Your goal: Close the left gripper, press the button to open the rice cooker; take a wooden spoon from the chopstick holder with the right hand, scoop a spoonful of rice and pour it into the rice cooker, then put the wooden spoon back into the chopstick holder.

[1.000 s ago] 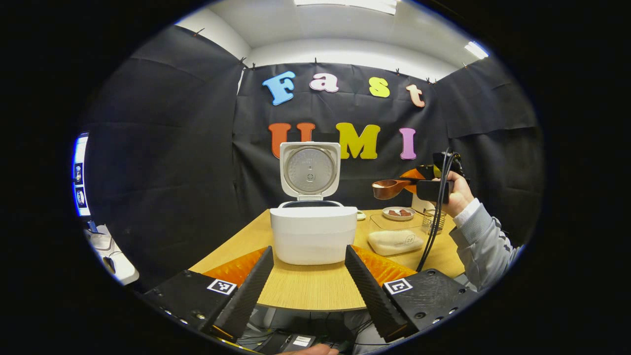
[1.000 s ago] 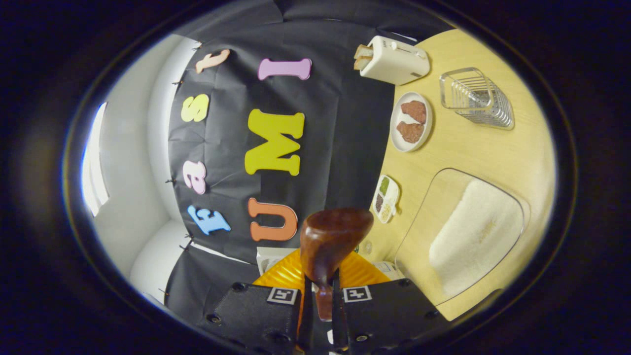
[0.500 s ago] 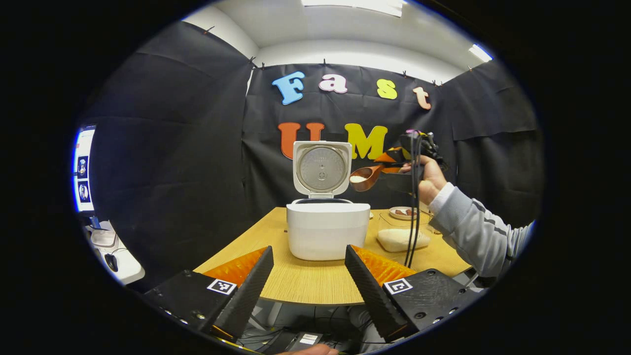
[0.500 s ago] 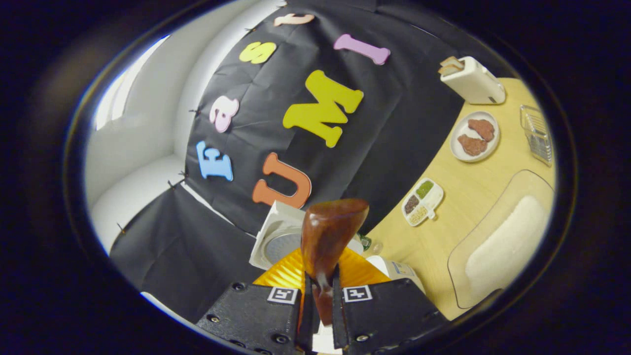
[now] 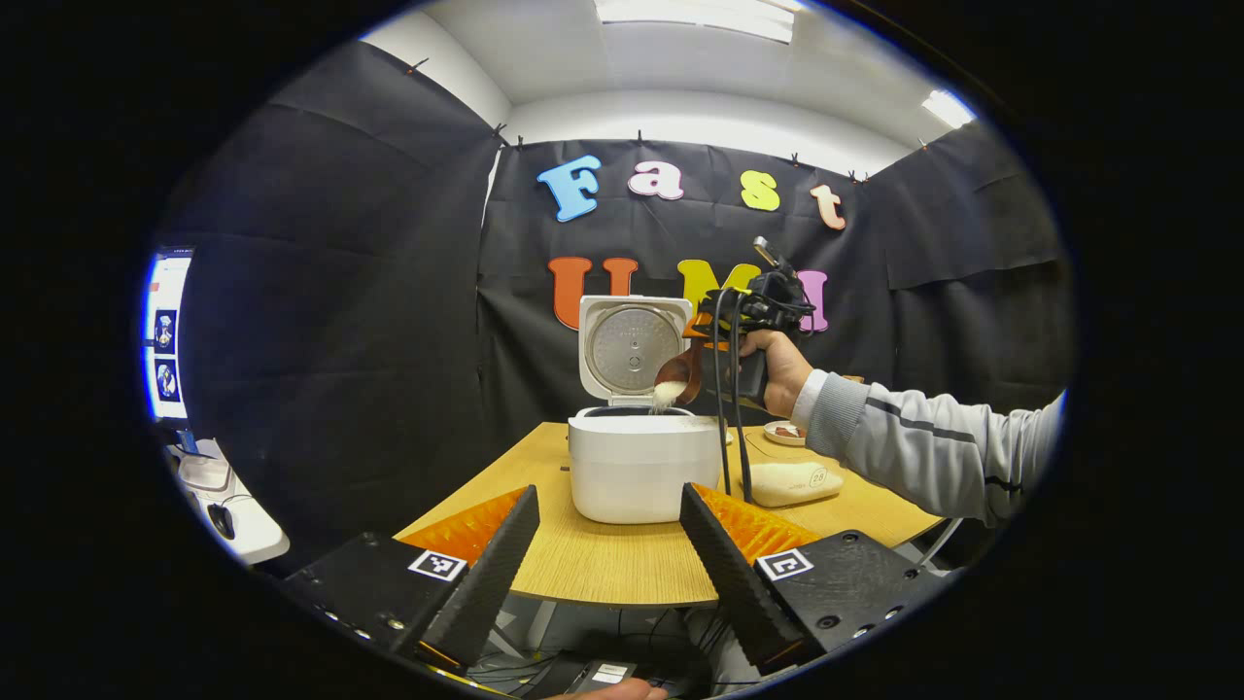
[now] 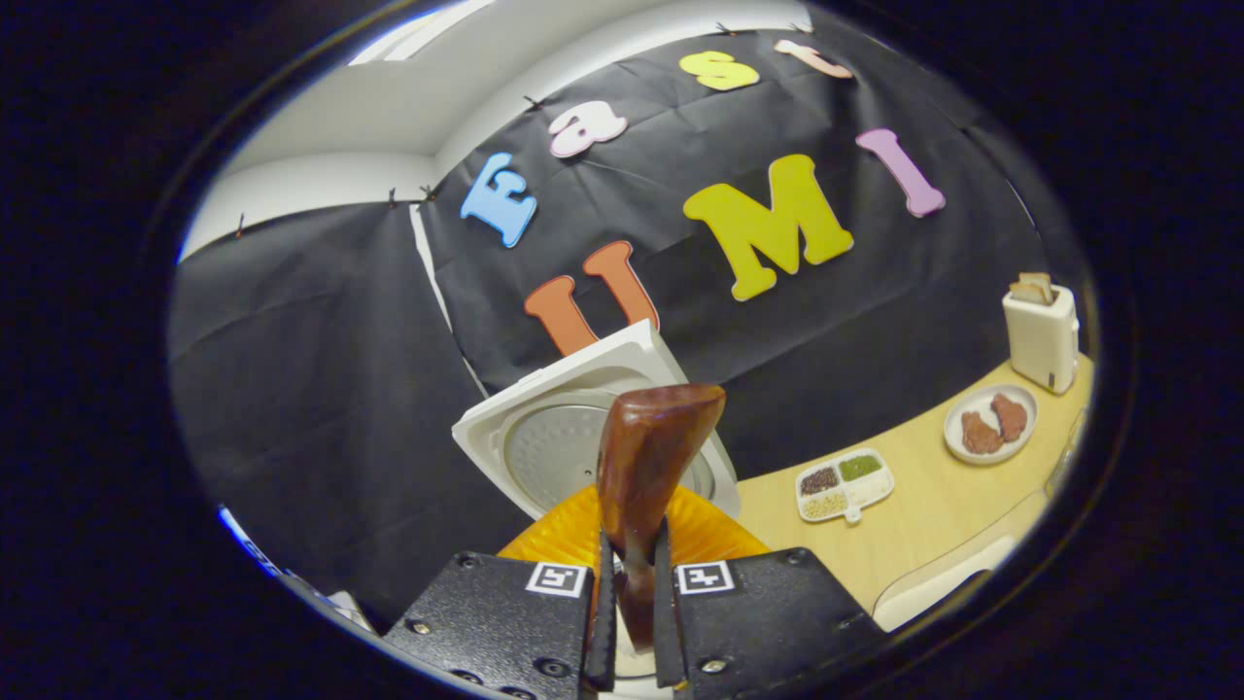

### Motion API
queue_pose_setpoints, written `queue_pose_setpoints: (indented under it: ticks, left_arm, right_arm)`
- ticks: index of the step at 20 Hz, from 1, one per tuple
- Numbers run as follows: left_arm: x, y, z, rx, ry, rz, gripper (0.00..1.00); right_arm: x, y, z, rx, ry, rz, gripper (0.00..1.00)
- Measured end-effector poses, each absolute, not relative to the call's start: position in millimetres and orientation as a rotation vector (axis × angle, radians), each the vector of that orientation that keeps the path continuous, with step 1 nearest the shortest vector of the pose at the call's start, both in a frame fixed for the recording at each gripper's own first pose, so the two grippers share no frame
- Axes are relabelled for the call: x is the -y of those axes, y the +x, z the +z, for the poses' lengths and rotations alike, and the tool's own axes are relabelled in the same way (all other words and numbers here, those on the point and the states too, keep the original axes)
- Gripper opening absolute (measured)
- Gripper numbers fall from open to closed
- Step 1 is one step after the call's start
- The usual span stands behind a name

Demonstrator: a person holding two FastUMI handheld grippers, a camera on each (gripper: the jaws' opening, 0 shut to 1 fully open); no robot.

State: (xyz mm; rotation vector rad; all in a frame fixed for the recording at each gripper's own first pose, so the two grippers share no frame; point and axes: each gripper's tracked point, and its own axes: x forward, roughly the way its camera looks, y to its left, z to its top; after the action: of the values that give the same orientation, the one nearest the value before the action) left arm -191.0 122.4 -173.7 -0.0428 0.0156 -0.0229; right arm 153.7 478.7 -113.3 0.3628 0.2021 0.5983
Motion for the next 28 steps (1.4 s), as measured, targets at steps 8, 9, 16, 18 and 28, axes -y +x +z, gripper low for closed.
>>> queue_pose_setpoints:
  ticks: [8,9,16,18,28]
  left_arm:
    - [-134,-192,-174,-0.011,-0.052,0.016,0.93]
    - [-138,-193,-173,-0.008,-0.048,0.031,0.93]
    - [-137,-193,-168,0.002,-0.05,0.031,0.93]
    - [-136,-192,-167,0.0,-0.046,0.035,0.93]
    - [-113,-188,-161,0.002,-0.03,-0.004,0.93]
  right_arm:
    - [-512,140,-111,-0.128,0.118,0.635,0.21]
    - [-516,136,-112,-0.126,0.091,0.641,0.21]
    - [-539,115,-114,-0.047,-0.139,0.69,0.22]
    - [-541,110,-112,-0.011,-0.234,0.68,0.22]
    - [-513,107,-92,0.131,-0.421,0.598,0.23]
